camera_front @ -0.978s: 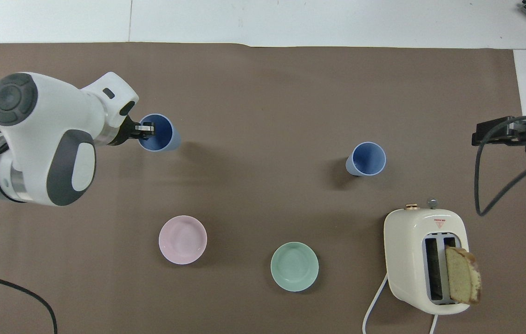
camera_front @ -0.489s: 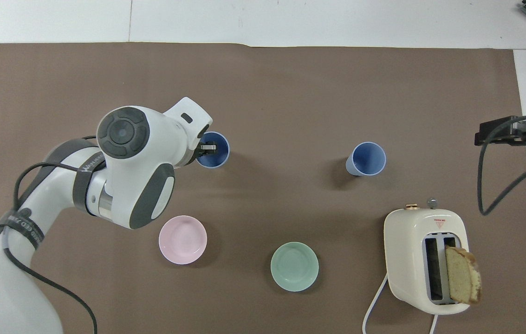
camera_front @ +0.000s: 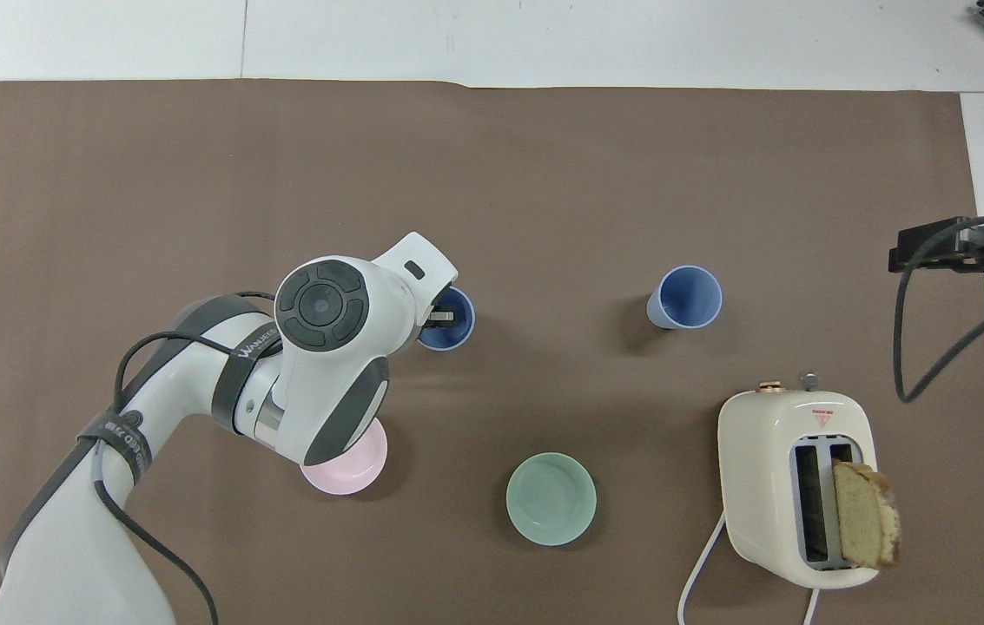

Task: Stack blue cups with both arms
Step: 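Carry the blue cup with the left gripper toward the table center, then release the cup and withdraw the left gripper while the right gripper reaches, then reach the right gripper to the other blue cup and grasp it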

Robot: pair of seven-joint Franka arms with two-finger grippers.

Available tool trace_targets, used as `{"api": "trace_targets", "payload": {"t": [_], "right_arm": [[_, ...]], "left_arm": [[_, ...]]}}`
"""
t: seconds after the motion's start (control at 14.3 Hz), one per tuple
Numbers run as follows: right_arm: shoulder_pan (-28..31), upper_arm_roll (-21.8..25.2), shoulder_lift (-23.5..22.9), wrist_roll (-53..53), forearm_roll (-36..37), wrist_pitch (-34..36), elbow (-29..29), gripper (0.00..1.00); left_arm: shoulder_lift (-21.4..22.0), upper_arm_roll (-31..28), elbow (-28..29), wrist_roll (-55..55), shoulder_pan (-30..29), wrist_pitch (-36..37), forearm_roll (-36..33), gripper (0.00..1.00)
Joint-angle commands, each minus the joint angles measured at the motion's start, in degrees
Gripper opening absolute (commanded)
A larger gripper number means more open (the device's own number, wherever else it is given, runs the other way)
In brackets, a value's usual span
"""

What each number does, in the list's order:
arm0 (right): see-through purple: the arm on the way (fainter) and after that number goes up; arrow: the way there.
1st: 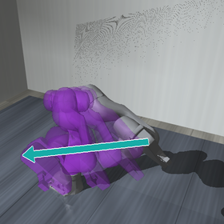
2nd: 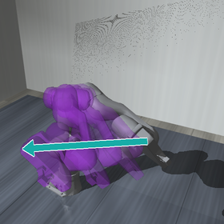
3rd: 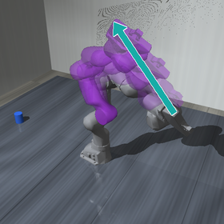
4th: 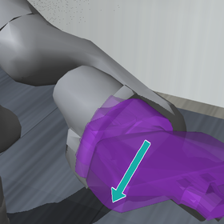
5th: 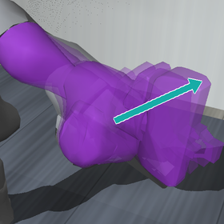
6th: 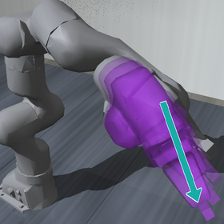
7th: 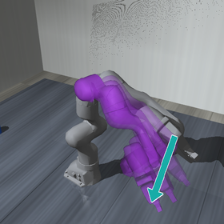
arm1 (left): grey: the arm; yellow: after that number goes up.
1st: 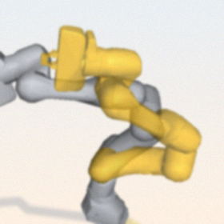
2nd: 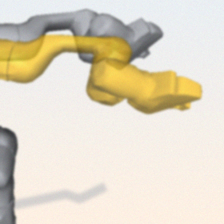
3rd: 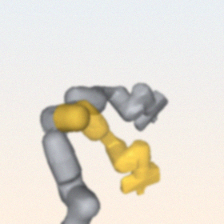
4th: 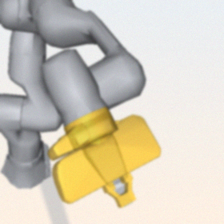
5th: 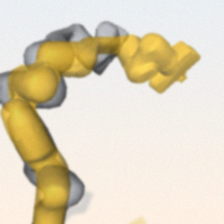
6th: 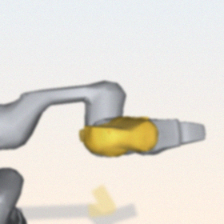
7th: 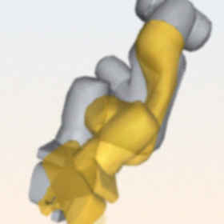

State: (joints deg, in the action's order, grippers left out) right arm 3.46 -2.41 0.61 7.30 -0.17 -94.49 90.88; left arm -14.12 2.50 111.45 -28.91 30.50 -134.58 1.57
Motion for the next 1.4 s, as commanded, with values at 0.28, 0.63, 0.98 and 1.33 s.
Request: {"api": "trace_targets", "payload": {"t": [0.28, 0.63, 0.98, 1.33], "right_arm": [[0.5, -0.4, 0.2, 0.1, 1.2, 0.6, 0.2, 1.0], [0.5, -0.4, 1.0, 0.1, 1.2, -1.3, 3.6, 1.0], [-1.3, -0.7, -1.6, 0.8, 0.1, -12.5, 9.6, 1.0], [-6.0, -0.7, -10.0, 1.2, -1.3, -19.6, 9.8, 1.0]], "left_arm": [[3.5, -1.4, 0.6, 1.7, -0.4, 1.2, -1.0, 1.0], [11.6, -1.4, 0.3, 12.4, -9.1, 9.9, -1.0, 1.0], [12.0, -1.4, -12.5, 28.4, -19.2, 25.9, -1.1, 1.0], [11.8, -1.5, -24.5, 34.2, -24.9, 41.4, -1.3, 1.0]]}}
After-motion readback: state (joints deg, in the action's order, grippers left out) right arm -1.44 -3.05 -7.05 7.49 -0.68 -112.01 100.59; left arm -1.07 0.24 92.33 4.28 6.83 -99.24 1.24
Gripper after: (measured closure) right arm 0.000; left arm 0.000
